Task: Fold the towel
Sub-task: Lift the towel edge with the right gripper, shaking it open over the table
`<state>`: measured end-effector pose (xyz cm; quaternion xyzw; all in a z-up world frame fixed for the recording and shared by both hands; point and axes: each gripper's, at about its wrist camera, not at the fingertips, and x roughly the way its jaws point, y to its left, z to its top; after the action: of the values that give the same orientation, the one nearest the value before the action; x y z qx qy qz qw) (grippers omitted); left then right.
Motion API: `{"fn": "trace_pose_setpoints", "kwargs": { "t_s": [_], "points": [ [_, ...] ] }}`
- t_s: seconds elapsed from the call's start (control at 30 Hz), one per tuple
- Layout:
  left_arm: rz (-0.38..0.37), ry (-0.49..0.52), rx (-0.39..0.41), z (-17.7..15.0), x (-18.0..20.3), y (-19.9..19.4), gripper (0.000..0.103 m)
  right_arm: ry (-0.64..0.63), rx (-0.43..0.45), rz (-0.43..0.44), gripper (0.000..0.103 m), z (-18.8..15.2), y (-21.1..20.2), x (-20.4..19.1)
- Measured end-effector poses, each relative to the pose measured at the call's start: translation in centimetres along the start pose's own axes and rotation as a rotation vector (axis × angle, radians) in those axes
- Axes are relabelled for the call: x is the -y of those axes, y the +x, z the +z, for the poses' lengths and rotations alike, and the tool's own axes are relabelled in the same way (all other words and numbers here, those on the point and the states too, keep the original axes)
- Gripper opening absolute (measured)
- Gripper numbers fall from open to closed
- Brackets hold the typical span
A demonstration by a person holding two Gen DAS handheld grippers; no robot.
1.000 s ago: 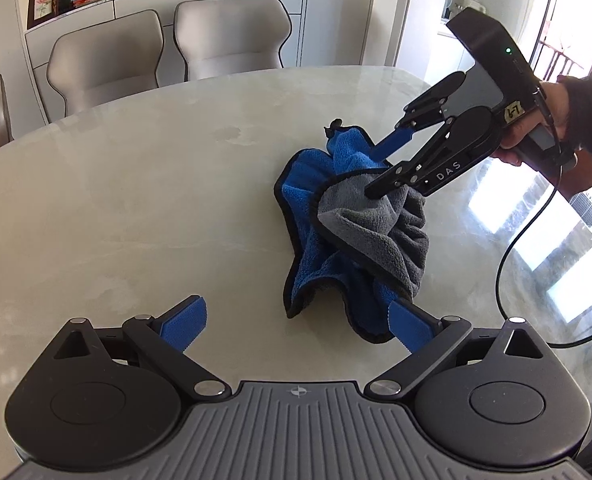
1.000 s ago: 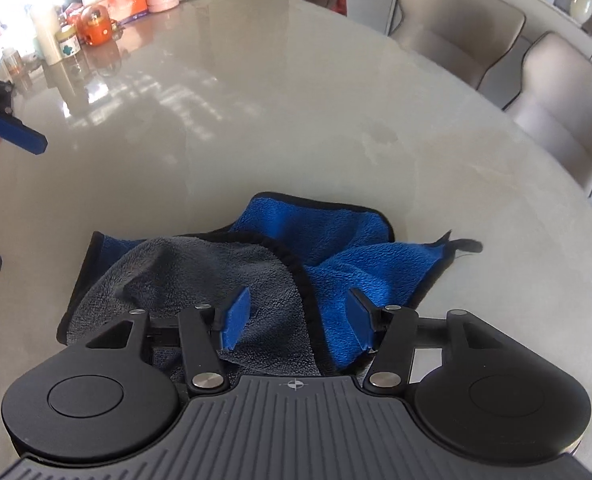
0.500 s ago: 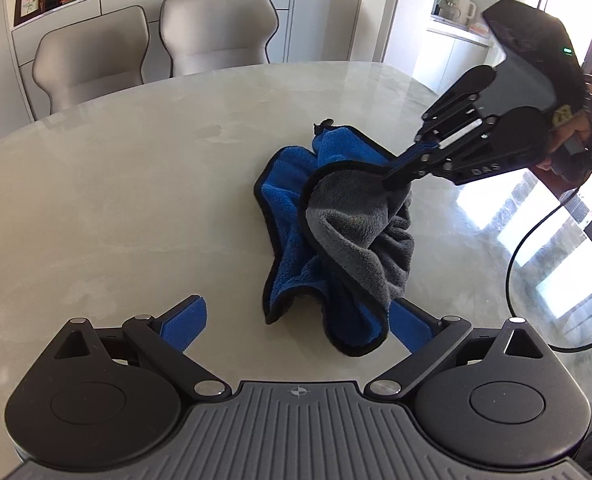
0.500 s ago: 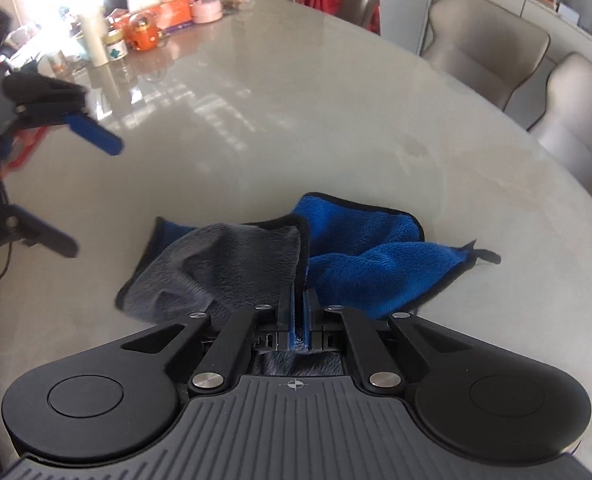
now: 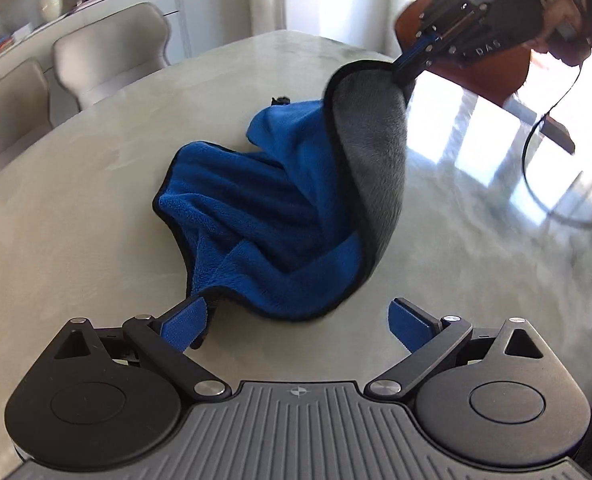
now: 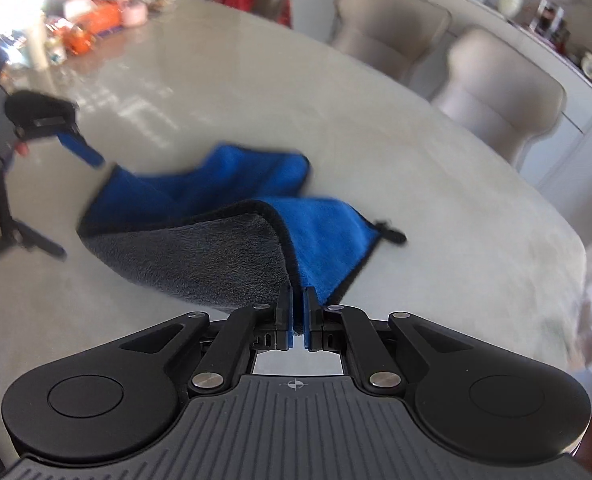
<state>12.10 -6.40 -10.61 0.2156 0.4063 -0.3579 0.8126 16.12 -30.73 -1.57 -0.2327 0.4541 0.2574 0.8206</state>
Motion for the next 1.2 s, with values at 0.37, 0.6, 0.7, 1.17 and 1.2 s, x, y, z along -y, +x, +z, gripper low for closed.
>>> {"fn": "trace_pose_setpoints", "kwargs": {
  "t_s": [0.37,0.6,0.7,1.17,1.2],
  "points": [
    [-0.005,0.115,-0.028,0.0,-1.0,1.3,0.098,0.039,-0.125,-0.017,0.03,-3.6,2.5,-1.2],
    [-0.026,0.147,-0.046,0.1,-1.1,1.6,0.098,-0.18,-0.077,-0.014,0.038,-1.2,3.1,-3.9],
    [-0.023,0.139,-0.049,0.1,-1.2,1.6,0.098,-0.268,-0.092,-0.054,0.041,-0.4,4.1,-4.1],
    [-0.039,0.115,-0.083,-0.3,-1.8,2.1,0.098,-0.267,-0.182,0.131,0.032,1.5,7.4,-2.2],
    [-0.039,0.114,-0.082,-0.3,-1.8,2.1,0.098,-0.266,-0.177,0.139,0.02,1.4,7.2,-2.2]
  ]
}}
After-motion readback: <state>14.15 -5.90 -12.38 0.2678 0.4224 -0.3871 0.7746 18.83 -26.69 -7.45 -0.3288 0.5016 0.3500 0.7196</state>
